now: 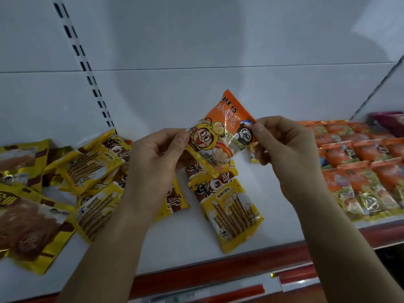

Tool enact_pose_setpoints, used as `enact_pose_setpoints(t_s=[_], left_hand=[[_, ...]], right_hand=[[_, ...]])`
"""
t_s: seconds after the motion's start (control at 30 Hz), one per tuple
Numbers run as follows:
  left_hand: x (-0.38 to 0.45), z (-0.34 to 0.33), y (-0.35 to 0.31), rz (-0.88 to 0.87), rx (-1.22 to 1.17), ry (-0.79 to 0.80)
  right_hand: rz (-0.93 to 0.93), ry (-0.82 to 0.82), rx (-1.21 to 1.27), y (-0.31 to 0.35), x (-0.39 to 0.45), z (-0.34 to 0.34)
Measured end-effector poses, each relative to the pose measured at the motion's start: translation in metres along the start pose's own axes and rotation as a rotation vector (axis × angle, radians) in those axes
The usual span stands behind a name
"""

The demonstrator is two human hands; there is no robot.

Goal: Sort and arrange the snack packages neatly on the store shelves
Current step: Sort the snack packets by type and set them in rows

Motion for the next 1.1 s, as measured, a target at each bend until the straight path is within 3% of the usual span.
enact_pose_setpoints(t_s=[0.1, 0.23, 0.3, 0.4, 0.6, 0.87, 1.1], left_hand=[[-0.002, -0.020, 0.007, -0.037, 0.071, -0.003], [-0.006, -0.054, 0.018, -0.002, 0.056, -0.019], [-0.006, -0.068, 0.022, 0.033, 0.060, -0.011], [-0.006, -0.084, 0.029, 0.070, 0.177, 0.027], [-0.004, -0.113, 0.042, -0.062, 0.831, 0.081], [0.004, -0.135, 0.058, 0.028, 1.299, 0.156], [0.011, -0.143, 0.071, 0.091, 1.325, 0.206]], right_hand=[[0.009, 0.023, -0.078, -0.005, 0.015, 0.029], [-0.229, 0.193, 0.277, -0.013, 0.041, 0.057], [-0.220, 0.240, 0.166, -0.020, 0.057, 0.070], [-0.089, 0.241, -0.233, -0.030, 0.083, 0.088], [0.177, 0.452, -0.789, -0.050, 0.126, 0.089], [0.368, 0.494, -1.003, -0.081, 0.147, 0.073], [0.382, 0.511, -1.101, -0.088, 0.151, 0.071]])
Point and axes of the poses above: each hand's wrist, its own x-axis towards the middle knuckle, its own z-axis out of the back of the hand, y = z × x, the point moved 1 cm from there along x, towards the middle knuckle, and after that the axes turned 14 degrees about -x, right-handed, at the moved point
